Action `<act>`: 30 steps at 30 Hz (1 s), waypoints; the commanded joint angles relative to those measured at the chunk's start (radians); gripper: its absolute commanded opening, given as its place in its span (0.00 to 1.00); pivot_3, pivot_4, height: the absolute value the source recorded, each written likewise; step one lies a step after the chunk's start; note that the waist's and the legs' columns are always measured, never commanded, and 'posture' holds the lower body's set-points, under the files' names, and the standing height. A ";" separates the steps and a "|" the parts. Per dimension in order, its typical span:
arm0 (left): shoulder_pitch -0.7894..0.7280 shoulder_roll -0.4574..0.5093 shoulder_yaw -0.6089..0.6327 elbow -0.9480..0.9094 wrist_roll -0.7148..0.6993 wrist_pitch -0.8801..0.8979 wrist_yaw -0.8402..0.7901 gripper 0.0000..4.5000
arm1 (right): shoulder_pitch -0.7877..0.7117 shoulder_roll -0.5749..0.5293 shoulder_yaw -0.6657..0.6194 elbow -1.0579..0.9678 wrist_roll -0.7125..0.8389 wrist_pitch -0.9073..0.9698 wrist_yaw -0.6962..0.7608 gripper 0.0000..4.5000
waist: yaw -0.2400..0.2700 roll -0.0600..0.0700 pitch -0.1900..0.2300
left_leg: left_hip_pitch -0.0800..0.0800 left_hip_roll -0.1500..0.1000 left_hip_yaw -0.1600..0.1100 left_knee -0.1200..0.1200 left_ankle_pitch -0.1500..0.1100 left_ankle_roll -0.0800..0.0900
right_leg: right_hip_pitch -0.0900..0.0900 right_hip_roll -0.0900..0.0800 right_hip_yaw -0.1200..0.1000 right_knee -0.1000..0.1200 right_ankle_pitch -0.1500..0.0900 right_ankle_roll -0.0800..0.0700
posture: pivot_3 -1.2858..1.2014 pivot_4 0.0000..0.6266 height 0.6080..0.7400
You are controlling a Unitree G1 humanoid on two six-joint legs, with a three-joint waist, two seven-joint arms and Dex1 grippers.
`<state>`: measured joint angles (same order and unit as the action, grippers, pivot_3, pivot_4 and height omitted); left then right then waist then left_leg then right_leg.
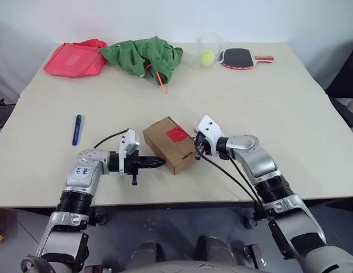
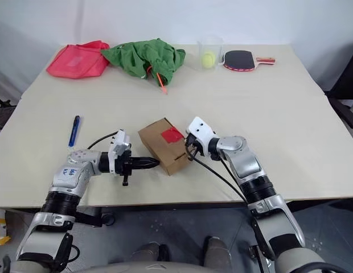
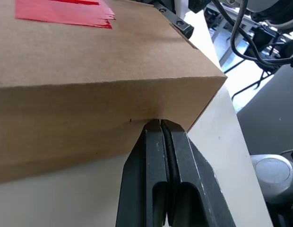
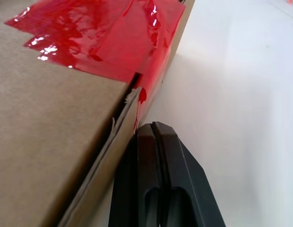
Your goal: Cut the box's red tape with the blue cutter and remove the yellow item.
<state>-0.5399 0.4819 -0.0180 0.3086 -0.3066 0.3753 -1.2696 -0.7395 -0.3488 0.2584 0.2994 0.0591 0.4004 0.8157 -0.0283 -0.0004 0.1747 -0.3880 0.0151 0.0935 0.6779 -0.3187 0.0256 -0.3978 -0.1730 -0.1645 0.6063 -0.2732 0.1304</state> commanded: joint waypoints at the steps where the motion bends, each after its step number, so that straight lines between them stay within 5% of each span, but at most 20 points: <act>1: 0.005 0.004 0.013 -0.064 -0.032 0.013 0.025 0.01 | -0.009 -0.008 -0.015 -0.017 0.001 -0.037 0.010 0.00 | 0.001 0.000 0.000 | 0.000 0.000 0.000 0.000 0.000 0.000 | 0.000 0.000 0.000 0.000 0.000 0.000 | 0.52 0.24 1.00; 14: 0.017 0.054 0.074 -0.080 -0.061 0.026 0.093 0.01 | 0.005 -0.152 -0.124 -0.069 -0.031 -0.090 -0.042 0.00 | 0.000 0.000 0.000 | 0.000 0.000 0.000 0.000 0.000 0.000 | 0.000 0.000 0.001 0.000 0.000 0.000 | 0.52 0.24 1.00; 22: 0.040 0.128 0.173 -0.137 -0.111 0.087 0.181 0.01 | 0.168 -0.314 -0.245 -0.382 0.122 0.098 0.086 0.00 | 0.007 0.000 0.000 | -0.001 0.001 -0.001 0.001 -0.001 0.000 | 0.000 0.001 0.002 -0.001 0.000 0.000 | 0.52 0.24 1.00; 24: 0.039 0.153 0.184 -0.120 -0.094 0.075 0.203 0.00 | 0.205 -0.353 -0.278 -0.453 0.182 0.166 0.119 0.08 | 0.006 0.000 0.000 | -0.001 0.001 0.000 0.001 -0.001 0.000 | 0.000 0.000 0.002 -0.001 0.000 0.000 | 0.52 0.24 1.00; 30: 0.036 0.202 0.222 -0.119 -0.097 0.114 0.281 0.34 | 0.272 -0.426 -0.366 -0.525 0.312 0.179 0.208 0.50 | 0.006 -0.001 0.000 | 0.000 0.001 0.001 0.001 -0.001 0.000 | 0.000 0.000 0.003 -0.002 0.000 0.000 | 0.52 0.24 1.00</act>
<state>-0.4978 0.6621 0.1745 0.2124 -0.3873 0.4781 -0.9998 -0.4765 -0.7585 -0.0725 -0.1913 0.3334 0.5907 0.9981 -0.0219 -0.0011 0.1752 -0.3882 0.0158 0.0941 0.6787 -0.3198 0.0259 -0.3977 -0.1725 -0.1617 0.6044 -0.2732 0.1304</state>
